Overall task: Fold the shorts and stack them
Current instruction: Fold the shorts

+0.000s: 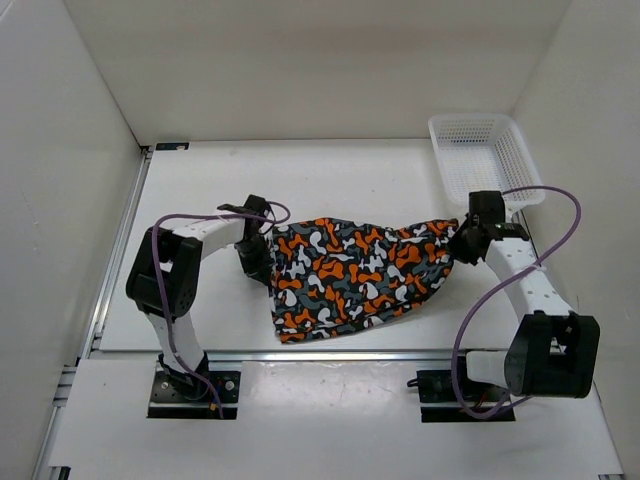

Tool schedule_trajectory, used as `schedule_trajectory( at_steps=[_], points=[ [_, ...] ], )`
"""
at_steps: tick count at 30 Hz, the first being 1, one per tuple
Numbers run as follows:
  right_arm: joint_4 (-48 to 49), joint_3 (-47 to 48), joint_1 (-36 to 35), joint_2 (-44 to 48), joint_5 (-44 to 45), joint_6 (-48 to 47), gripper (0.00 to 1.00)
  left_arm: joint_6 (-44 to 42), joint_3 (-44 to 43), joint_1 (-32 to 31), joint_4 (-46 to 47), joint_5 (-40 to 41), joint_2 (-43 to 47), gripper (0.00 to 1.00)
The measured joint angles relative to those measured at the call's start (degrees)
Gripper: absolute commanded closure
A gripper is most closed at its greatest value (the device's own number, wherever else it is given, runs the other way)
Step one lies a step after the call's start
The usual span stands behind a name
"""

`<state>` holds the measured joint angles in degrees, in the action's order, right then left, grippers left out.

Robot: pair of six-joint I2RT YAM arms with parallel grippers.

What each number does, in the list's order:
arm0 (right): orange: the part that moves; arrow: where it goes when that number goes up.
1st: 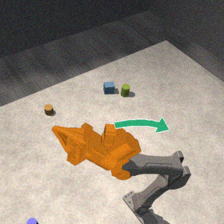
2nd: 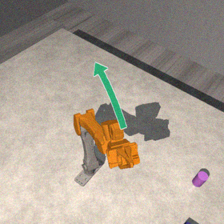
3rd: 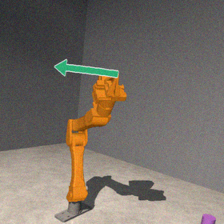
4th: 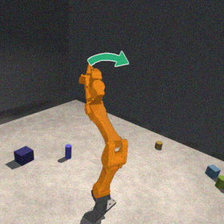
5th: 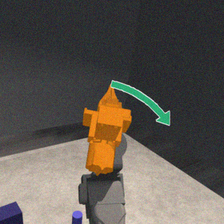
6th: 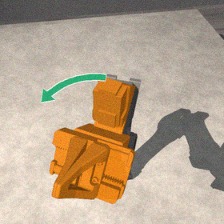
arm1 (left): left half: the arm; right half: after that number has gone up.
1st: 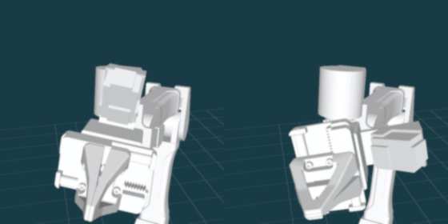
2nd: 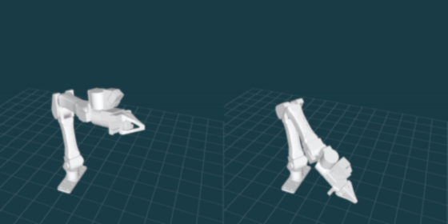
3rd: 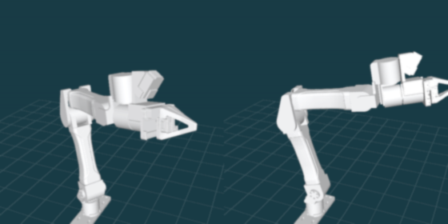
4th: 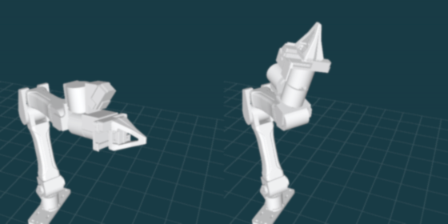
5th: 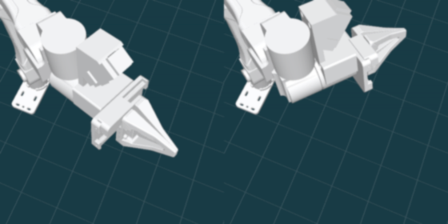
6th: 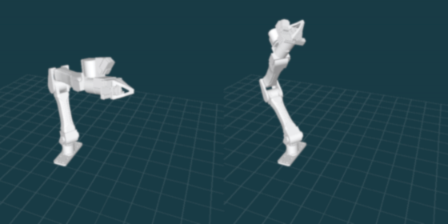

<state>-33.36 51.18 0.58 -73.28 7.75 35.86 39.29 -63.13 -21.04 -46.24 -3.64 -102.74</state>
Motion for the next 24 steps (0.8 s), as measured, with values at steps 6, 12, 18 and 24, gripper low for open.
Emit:
schedule_trajectory(
  at_steps=[6, 12, 18, 24],
  points=[
    [-3.45, 6.80, -10.27, 0.83, 6.62, 0.20, 0.99, 0.92, -3.72, -0.96, 0.24, -2.84, -3.28, 0.90],
    [-6.43, 17.20, -30.45, 0.00, 16.04, 0.94, 0.99, 1.22, -4.24, -1.16, 0.87, -3.34, -3.65, 0.90],
    [-10.34, 28.89, -51.45, -10.01, 27.32, 1.46, 0.99, 1.49, -2.69, -1.05, 1.70, -3.23, -2.32, 0.90],
    [-12.59, 39.32, -64.54, -25.35, 33.38, 0.72, 0.99, 1.42, -2.47, -0.07, 1.75, -3.45, -2.25, 0.90]
  ],
)
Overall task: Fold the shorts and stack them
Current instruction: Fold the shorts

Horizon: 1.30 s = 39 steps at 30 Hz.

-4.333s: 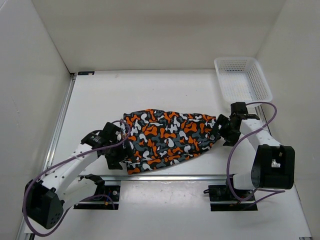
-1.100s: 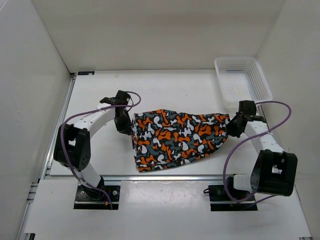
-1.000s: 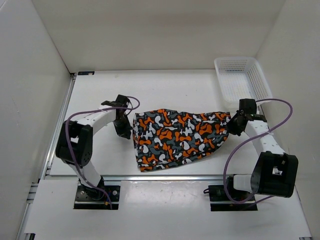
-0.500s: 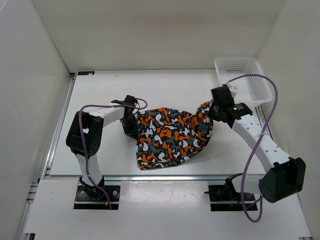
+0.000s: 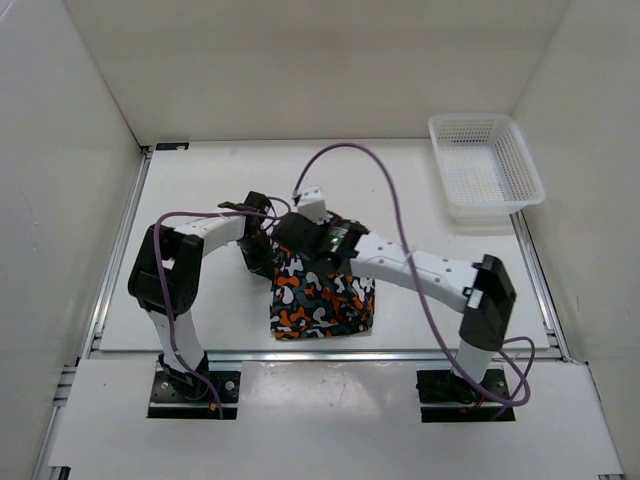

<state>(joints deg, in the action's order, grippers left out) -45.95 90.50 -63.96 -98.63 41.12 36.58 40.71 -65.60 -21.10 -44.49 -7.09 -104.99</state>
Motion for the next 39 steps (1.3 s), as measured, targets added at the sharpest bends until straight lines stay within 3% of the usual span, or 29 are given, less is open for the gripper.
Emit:
schedule_trajectory(
  at_steps=[9, 20, 21, 22, 24, 28, 30, 31, 33, 34, 35, 37, 39],
  points=[
    [-0.90, 6.27, -3.61, -12.41, 0.76, -2.49, 0.99, -0.94, 0.07, 2.49, -2.58, 1.44, 1.97, 0.90],
    [1.38, 10.36, -5.66, -16.15, -2.40, -5.81, 0.98, -5.33, -7.91, 11.43, -11.10, 3.10, 9.49, 0.90],
    [2.03, 10.45, -5.97, -16.24, -3.04, -6.03, 0.87, -5.77, -8.76, 12.39, -11.52, 3.37, 9.60, 0.90],
    [2.95, 10.45, -6.21, -16.31, -3.96, -6.43, 0.62, -6.29, -9.44, 13.33, -12.04, 3.52, 9.62, 0.90],
    [4.59, 10.49, -6.45, -16.50, -6.54, -7.06, 0.00, -7.37, -10.34, 15.04, -13.03, 3.69, 9.64, 0.87],
    [6.97, 9.99, -6.69, -15.50, -12.66, -8.57, 0.00, -9.44, -10.88, 17.46, -14.67, 3.48, 10.01, 0.76],
    [9.27, 6.75, -6.62, -11.89, -15.10, -8.55, 0.05, -10.27, -10.88, 17.90, -15.43, 2.93, 10.75, 0.74],
    [10.14, 4.55, -6.43, -9.01, -15.96, -8.46, 0.19, -10.58, -10.88, 17.92, -15.61, 2.32, 11.37, 0.73],
    [11.23, -0.26, -5.79, -2.03, -17.20, -7.76, 0.38, -11.30, -10.88, 17.53, -15.80, 1.49, 12.81, 0.73],
    [11.78, -2.69, -5.05, 1.95, -17.66, -6.82, 0.56, -11.54, -10.91, 16.92, -15.89, 1.27, 13.66, 0.73],
    [12.70, -5.35, -4.02, 5.88, -17.97, -5.81, 0.65, -11.76, -10.86, 15.91, -15.91, 1.07, 14.56, 0.73],
    [14.19, -11.37, -0.74, 13.35, -18.34, -3.04, 0.82, -11.87, -10.60, 12.59, -15.61, 0.20, 16.61, 0.74],
    [14.56, -16.22, 3.30, 17.94, -19.34, -0.74, 0.86, -11.41, -9.90, 8.48, -14.88, -0.59, 18.43, 0.79]
  ],
)
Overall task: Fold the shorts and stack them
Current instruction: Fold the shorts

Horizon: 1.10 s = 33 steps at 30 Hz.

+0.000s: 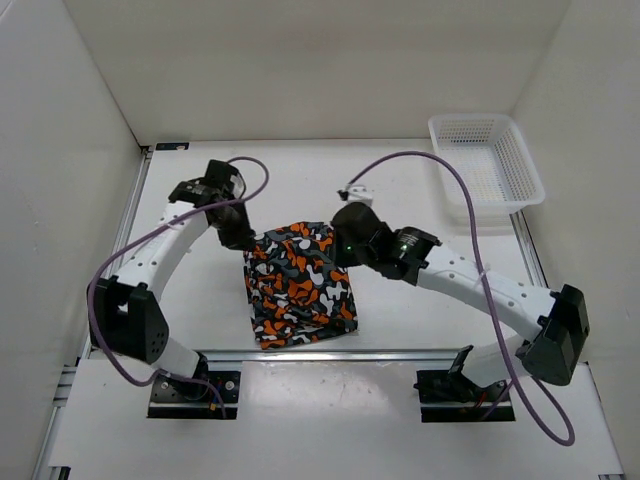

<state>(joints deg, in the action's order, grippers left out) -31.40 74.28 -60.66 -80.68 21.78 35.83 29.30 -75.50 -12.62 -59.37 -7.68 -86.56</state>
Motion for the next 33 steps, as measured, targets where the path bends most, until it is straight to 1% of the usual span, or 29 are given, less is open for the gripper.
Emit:
schedule_trajectory(
  at_steps=[1, 3, 5, 6, 7, 10, 14, 17, 20, 25, 27, 30, 31, 32, 33],
  points=[
    [0.28, -2.38, 2.51, 1.22, -0.92, 1.14, 0.87, 0.28, 0.33, -2.43, 0.28, -0.59, 0.61, 0.84],
    [0.11, -5.86, 6.71, 1.09, -3.17, 2.51, 0.87, 1.31, 0.79, -6.49, 1.31, -1.31, 0.90, 0.89],
    [0.04, -7.54, 9.64, -1.60, -6.03, 2.80, 0.88, 2.10, 0.94, -9.75, 2.54, -1.97, -0.33, 0.90],
    [0.07, -7.65, 10.36, -3.28, -7.10, 2.78, 0.88, 2.34, 0.96, -10.23, 3.13, -1.97, -1.27, 0.90],
    [0.57, -7.65, 11.04, -5.14, -8.28, 2.67, 0.88, 2.69, 0.96, -10.38, 3.85, -1.70, -2.75, 0.90],
    [2.56, -6.86, 13.00, -11.56, -11.98, 2.12, 0.93, 3.10, 1.18, -9.40, 6.49, -0.50, -9.73, 0.90],
    [4.98, -2.10, 16.00, -22.71, -15.85, 2.21, 0.94, 3.06, 2.78, -7.48, 8.63, 0.92, -19.34, 0.90],
    [5.31, 0.98, 17.81, -29.18, -17.66, 3.39, 0.96, 2.69, 2.95, -6.86, 8.46, 1.33, -22.51, 0.90],
    [3.89, 3.48, 19.19, -32.87, -18.53, 5.88, 0.99, 1.97, 0.79, -6.93, 7.63, 1.64, -24.37, 0.90],
    [2.32, 7.54, 21.40, -35.76, -17.46, 11.21, 0.99, 0.85, -8.48, -7.39, 5.73, 2.16, -30.64, 0.90],
    [0.59, 10.16, 22.32, -37.29, -16.79, 12.66, 0.99, 0.44, -14.56, -7.48, 4.50, 2.29, -34.58, 0.90],
    [-2.29, 16.55, 24.28, -41.07, -14.51, 13.53, 0.99, -0.17, -25.53, -7.61, 2.38, 2.34, -40.92, 0.90],
    [-3.02, 18.51, 25.11, -42.23, -14.05, 13.42, 0.99, -0.48, -29.07, -7.65, 2.08, 2.34, -42.86, 0.88],
    [-3.74, 20.87, 26.21, -43.56, -13.66, 13.25, 0.98, -0.85, -32.68, -7.72, 1.53, 2.34, -44.70, 0.85],
    [-4.04, 22.51, 27.12, -44.44, -13.35, 12.98, 0.92, -1.05, -35.34, -7.82, 1.18, 2.38, -45.97, 0.82]
  ],
)
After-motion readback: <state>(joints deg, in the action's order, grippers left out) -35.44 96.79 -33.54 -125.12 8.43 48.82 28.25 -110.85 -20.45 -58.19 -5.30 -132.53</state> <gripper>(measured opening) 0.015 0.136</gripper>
